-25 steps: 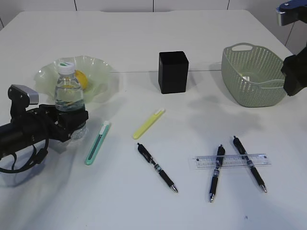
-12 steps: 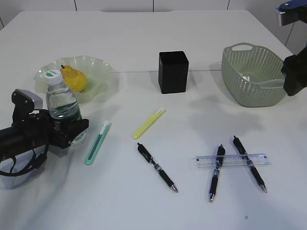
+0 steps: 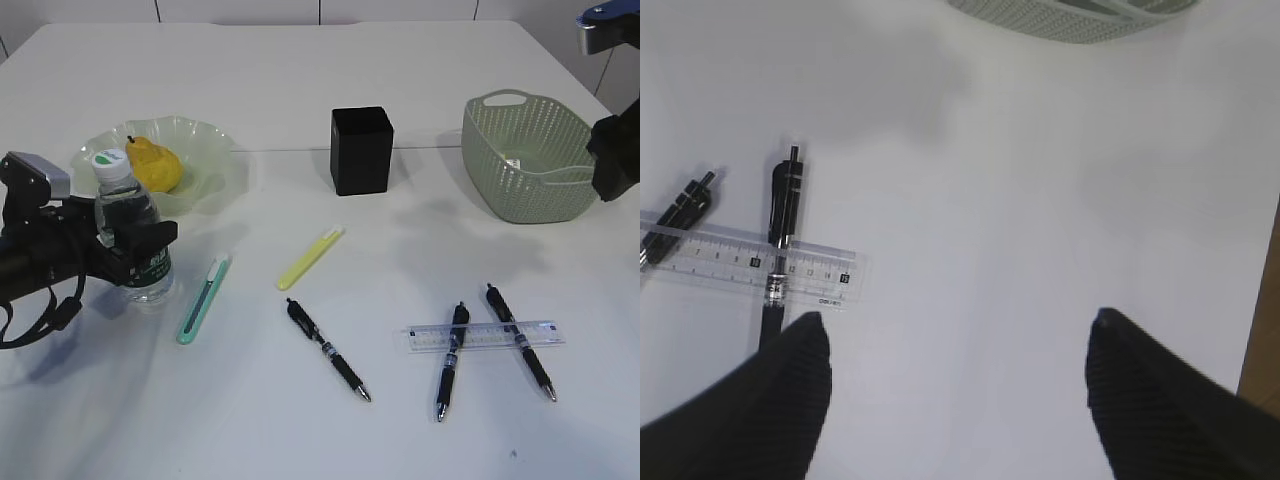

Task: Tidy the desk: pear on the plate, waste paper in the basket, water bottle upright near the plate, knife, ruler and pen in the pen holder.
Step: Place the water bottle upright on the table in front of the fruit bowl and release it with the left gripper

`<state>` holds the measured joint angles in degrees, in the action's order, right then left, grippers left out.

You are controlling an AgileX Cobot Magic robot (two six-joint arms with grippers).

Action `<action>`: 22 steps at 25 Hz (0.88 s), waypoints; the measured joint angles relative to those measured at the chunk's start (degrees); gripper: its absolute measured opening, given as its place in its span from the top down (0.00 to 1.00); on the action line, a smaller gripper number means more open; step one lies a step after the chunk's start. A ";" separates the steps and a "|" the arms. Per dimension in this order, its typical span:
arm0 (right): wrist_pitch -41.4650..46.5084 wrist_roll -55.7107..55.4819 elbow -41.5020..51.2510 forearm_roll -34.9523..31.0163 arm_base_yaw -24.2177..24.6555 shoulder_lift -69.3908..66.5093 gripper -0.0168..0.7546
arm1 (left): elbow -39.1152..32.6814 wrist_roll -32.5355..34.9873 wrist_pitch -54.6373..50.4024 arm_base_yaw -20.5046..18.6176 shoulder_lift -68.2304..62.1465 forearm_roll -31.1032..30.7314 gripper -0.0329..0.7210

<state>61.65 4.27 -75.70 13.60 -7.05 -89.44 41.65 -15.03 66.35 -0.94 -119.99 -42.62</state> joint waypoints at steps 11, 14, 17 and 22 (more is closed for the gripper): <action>0.00 0.00 0.00 0.00 0.00 0.00 0.22 | -0.37 -0.65 -0.21 0.00 10.09 -0.25 0.18; 0.00 0.00 0.00 0.00 0.00 0.00 0.22 | -0.37 -1.40 -0.21 0.00 12.97 -0.25 0.18; 0.00 0.00 0.00 0.00 0.00 0.00 0.22 | -0.46 -3.29 -0.56 0.00 15.92 -0.25 0.18; 0.00 0.00 0.00 0.00 0.00 0.00 0.22 | -0.46 -5.83 -7.67 0.00 20.15 3.18 0.18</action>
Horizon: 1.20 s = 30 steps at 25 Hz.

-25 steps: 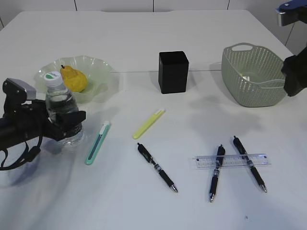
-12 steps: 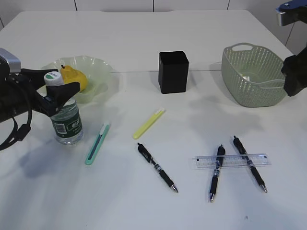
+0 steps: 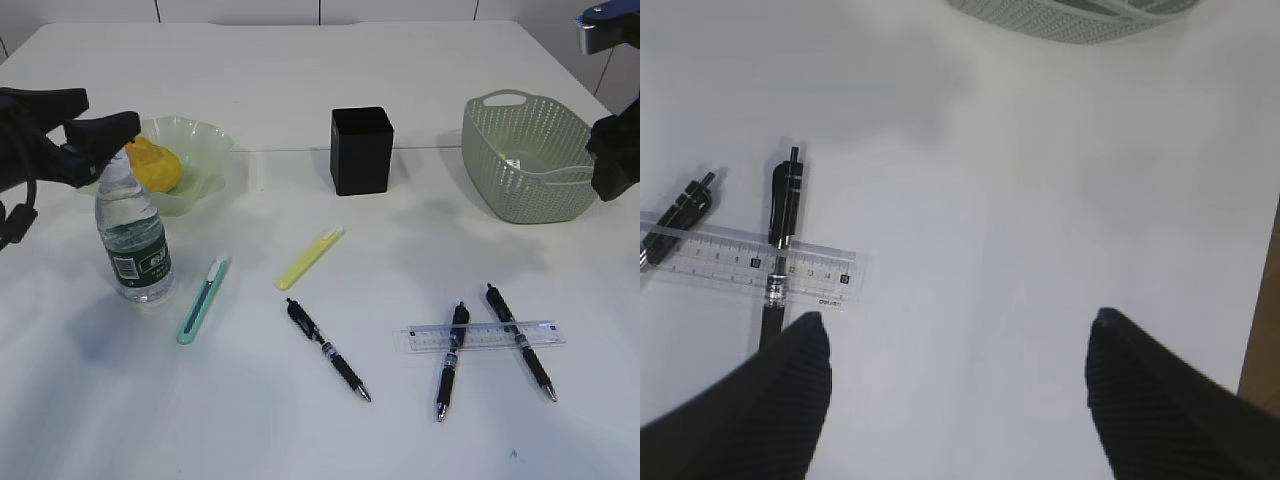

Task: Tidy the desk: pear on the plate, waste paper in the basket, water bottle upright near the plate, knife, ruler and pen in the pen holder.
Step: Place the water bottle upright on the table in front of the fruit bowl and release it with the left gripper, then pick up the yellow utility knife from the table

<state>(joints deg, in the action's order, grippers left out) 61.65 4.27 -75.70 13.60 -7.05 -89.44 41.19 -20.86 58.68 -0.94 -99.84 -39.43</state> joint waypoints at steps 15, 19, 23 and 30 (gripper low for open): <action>0.00 0.00 0.00 0.00 0.00 0.00 0.22 | -0.12 -12.67 -18.25 -7.23 5.02 12.37 0.18; 0.00 0.00 0.00 0.00 0.00 0.00 0.22 | -0.12 -15.22 -23.67 -9.30 5.99 12.65 0.18; 0.00 0.00 0.00 0.12 0.00 0.00 0.22 | -0.12 -15.59 -31.24 -9.52 8.60 11.08 0.19; 0.00 0.00 0.00 0.12 0.00 0.00 0.22 | -0.44 -21.80 -43.59 -9.63 15.09 4.58 0.19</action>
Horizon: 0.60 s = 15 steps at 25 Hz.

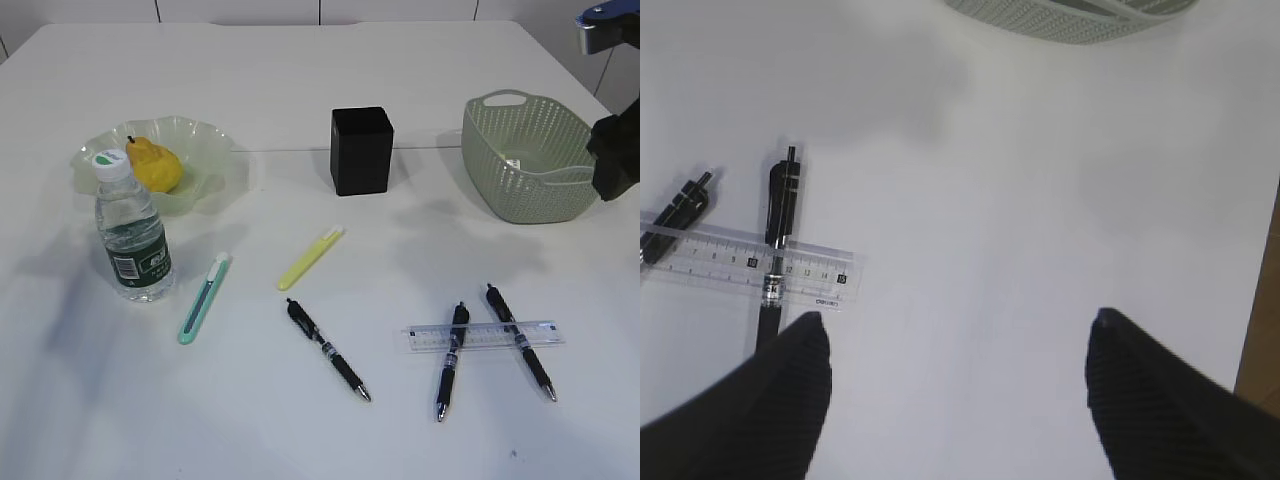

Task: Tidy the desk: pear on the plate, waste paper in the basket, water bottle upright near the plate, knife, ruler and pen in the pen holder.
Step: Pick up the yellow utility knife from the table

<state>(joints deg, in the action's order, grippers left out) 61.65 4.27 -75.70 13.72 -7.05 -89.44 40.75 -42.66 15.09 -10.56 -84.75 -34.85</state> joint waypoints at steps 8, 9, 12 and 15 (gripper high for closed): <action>0.00 0.00 0.00 0.00 0.00 0.00 0.22 | 0.00 -21.56 -4.36 0.00 2.80 -19.03 0.19; 0.00 0.00 0.00 0.00 0.00 0.00 0.22 | 0.00 -25.32 -4.11 0.00 2.80 -22.65 0.19; 0.00 0.00 0.00 -0.13 0.00 0.00 0.22 | 0.00 -36.08 -2.87 0.00 2.80 -33.45 0.19; 0.00 0.00 0.00 -0.35 0.00 0.00 0.22 | 0.00 -46.63 -1.98 0.00 2.80 -43.34 0.20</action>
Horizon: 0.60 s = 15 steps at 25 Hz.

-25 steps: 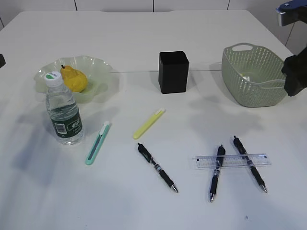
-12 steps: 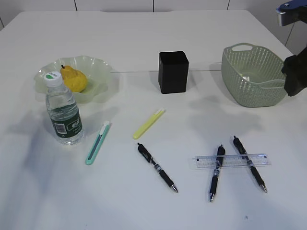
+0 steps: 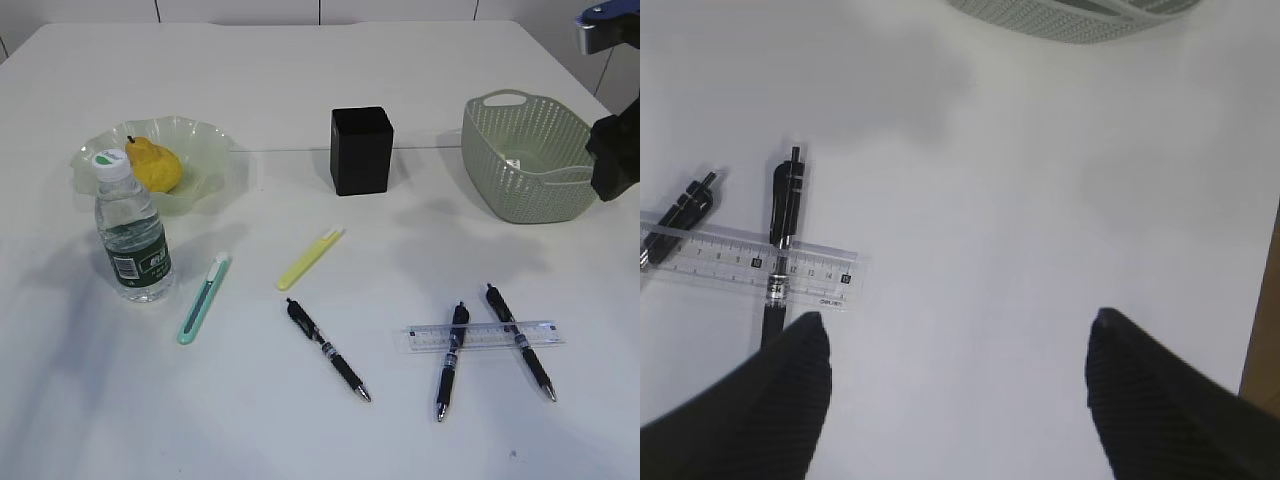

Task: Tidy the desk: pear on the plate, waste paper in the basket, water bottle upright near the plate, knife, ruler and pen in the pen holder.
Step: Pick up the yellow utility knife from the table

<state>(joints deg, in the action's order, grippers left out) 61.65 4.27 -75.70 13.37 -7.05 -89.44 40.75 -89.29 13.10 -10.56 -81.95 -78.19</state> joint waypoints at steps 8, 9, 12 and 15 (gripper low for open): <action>-0.11 0.00 0.00 -0.11 0.00 0.00 0.22 | 0.00 -16.78 3.22 0.00 0.00 -18.74 0.24; -0.11 0.00 0.00 -0.11 0.00 0.00 0.22 | 0.00 -17.24 3.35 0.00 0.00 -19.15 0.24; 0.00 0.00 0.00 -0.11 0.00 0.00 0.22 | 0.00 -17.61 3.79 0.00 0.00 -19.76 0.24; 0.00 0.00 0.00 -0.11 0.00 0.00 0.22 | 0.00 -18.27 4.15 0.00 0.00 -20.61 0.24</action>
<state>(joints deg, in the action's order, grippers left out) 61.65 4.27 -75.70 13.26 -7.05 -89.44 40.75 -107.56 17.25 -10.56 -81.95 -98.80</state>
